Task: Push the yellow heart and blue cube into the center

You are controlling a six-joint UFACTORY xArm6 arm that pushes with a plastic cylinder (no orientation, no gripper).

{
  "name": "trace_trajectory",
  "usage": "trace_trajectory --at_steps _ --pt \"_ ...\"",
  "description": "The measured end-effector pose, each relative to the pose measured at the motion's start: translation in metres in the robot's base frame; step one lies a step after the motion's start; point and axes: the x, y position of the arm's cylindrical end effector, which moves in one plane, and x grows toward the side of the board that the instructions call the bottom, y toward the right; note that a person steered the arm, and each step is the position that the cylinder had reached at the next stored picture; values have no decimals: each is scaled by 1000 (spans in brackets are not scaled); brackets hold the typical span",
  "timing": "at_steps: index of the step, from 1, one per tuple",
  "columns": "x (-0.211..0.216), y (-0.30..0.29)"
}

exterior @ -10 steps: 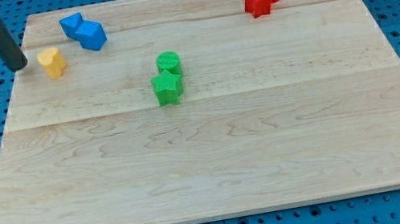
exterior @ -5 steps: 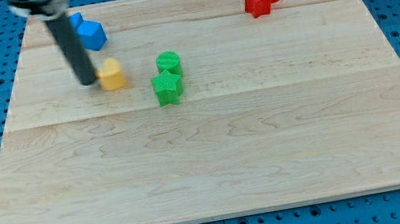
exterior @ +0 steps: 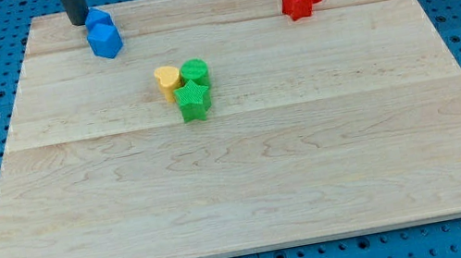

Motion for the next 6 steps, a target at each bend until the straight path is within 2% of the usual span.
trace_trajectory --at_steps 2,3,4,5,6 --pt "117 70" --pt "115 50" --pt "108 4" --pt "162 23" --pt "168 69"
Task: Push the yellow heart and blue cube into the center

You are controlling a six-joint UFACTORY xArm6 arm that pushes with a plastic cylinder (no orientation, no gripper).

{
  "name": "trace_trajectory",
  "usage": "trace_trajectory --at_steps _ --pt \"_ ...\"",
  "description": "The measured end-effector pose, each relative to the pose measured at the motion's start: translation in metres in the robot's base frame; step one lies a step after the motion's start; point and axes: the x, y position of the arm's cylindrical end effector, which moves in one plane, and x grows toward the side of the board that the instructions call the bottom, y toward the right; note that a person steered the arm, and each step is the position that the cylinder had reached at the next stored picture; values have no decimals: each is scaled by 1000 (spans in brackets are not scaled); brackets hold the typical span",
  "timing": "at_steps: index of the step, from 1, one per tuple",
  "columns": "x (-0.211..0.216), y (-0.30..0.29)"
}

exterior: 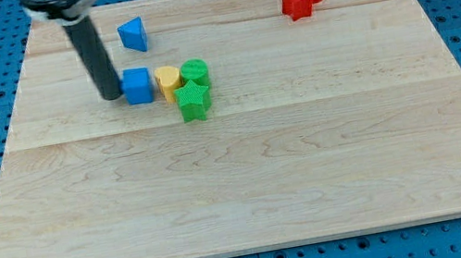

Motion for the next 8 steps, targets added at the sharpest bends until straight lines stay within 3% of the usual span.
trace_trajectory --at_steps 3,4,8 --pt "-25 37" --pt "-52 44" --pt "-36 202"
